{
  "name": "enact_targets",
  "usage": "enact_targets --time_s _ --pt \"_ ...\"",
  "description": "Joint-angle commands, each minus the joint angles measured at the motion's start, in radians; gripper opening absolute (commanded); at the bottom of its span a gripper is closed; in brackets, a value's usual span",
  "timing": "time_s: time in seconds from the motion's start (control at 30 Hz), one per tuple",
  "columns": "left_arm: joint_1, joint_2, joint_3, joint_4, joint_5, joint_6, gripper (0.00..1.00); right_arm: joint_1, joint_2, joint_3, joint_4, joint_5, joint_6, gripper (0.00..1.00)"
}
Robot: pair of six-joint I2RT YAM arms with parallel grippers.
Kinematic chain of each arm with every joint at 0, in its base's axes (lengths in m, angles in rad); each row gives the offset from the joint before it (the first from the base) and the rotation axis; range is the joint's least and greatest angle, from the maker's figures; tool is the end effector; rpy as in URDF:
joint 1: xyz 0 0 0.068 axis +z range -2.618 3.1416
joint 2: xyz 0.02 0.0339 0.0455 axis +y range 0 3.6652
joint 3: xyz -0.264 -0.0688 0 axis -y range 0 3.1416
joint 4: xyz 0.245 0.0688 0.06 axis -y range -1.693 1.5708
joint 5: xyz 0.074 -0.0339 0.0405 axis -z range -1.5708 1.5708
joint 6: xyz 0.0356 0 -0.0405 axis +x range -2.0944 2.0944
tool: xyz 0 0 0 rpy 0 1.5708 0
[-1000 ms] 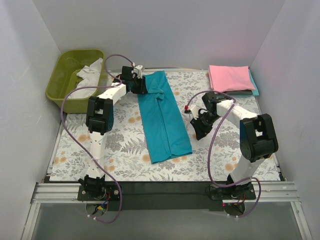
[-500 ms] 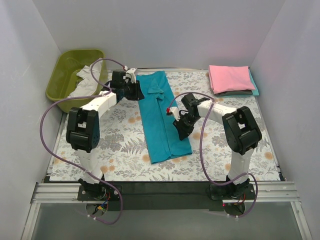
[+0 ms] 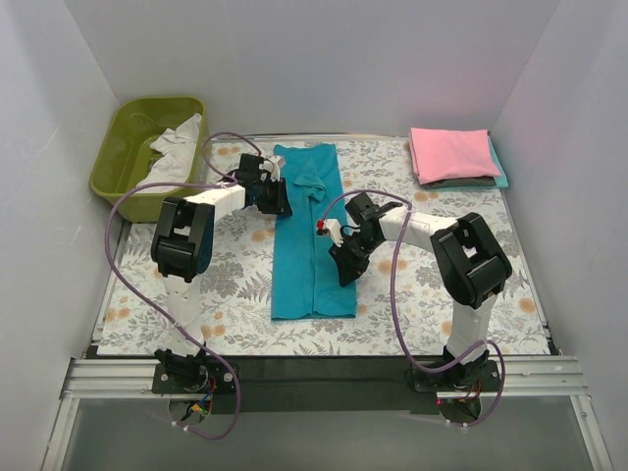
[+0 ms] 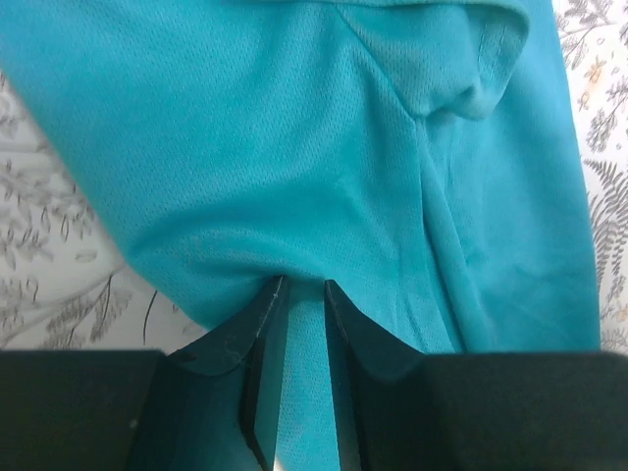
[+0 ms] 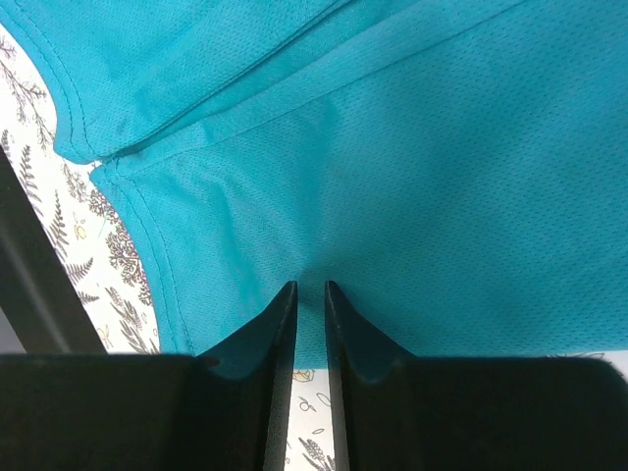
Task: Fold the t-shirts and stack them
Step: Fold the tshirt
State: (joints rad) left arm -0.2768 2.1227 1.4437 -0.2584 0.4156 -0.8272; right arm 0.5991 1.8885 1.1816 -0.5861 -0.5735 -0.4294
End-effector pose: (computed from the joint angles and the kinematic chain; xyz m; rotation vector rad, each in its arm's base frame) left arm 0.4288 -0.1368 0.1452 -0.5462 2.6113 -0.9352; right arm 0.2833 0.2168 0.1509 -1.4747 2.3761 0.8541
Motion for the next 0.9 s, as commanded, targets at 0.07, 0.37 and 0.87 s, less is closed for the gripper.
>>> enact_targets --time_s 0.07,0.37,0.87 --pt "-0.009 0.088 0.093 -0.012 -0.034 -0.009 0.21 -0.036 0.057 0.029 -0.007 0.092 -0.008 0.22" --pt "-0.007 -0.047 0.104 -0.044 0.13 0.092 0.3 -0.045 -0.086 0.053 -0.067 0.055 -0.061 0.46" --pt "-0.045 -0.949 -0.712 -0.036 0.405 0.647 0.37 0.117 -0.617 -0.345 0.069 0.302 -0.399 0.36"
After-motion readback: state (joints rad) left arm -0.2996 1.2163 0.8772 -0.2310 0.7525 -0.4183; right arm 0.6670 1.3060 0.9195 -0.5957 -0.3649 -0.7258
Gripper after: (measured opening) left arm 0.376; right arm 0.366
